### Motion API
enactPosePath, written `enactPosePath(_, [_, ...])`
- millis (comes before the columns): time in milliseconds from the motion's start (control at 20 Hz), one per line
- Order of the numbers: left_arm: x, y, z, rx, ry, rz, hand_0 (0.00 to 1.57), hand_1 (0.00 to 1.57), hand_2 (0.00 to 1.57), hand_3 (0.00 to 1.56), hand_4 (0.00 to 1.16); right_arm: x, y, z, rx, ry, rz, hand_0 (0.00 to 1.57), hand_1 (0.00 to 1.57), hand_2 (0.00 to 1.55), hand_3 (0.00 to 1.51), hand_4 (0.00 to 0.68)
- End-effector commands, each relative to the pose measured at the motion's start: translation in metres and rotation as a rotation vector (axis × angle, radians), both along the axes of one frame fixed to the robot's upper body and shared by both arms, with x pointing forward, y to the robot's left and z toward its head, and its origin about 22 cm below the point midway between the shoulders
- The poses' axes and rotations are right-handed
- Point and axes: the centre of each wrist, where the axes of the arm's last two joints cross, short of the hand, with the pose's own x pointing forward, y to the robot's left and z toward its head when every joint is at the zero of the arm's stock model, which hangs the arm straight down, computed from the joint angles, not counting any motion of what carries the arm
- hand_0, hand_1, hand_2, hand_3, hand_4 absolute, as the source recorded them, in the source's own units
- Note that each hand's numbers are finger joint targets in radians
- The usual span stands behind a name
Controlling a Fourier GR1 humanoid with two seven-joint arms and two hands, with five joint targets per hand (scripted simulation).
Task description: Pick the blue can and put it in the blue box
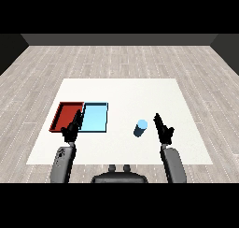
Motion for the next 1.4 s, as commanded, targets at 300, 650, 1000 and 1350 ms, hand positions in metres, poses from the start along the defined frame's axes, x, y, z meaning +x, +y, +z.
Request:
enactPosePath(300, [-0.006,-0.005,0.009,-0.108,-0.251,0.041,0.0,0.0,0.0,0.0,0.0,-0.01,0.034,0.014,0.122,-0.248,0.128,0.0,0.0,0.0,0.0,0.0])
enactPosePath(650, [-0.011,-0.009,-0.048,-0.12,-0.3,0.025,0.0,0.0,0.0,0.0,0.0,-0.038,0.027,-0.007,0.151,-0.298,0.165,0.0,0.0,0.0,0.0,0.0])
enactPosePath(1000, [-0.013,0.013,-0.013,-0.113,-0.324,0.035,0.0,0.0,0.0,0.0,0.0,-0.039,0.038,-0.012,0.133,-0.3,0.154,0.0,0.0,0.0,0.0,0.0])
enactPosePath(1350, [-0.001,-0.009,-0.019,-0.08,-0.309,0.048,0.0,0.0,0.0,0.0,0.0,-0.021,0.003,-0.011,0.141,-0.304,0.136,0.0,0.0,0.0,0.0,0.0])
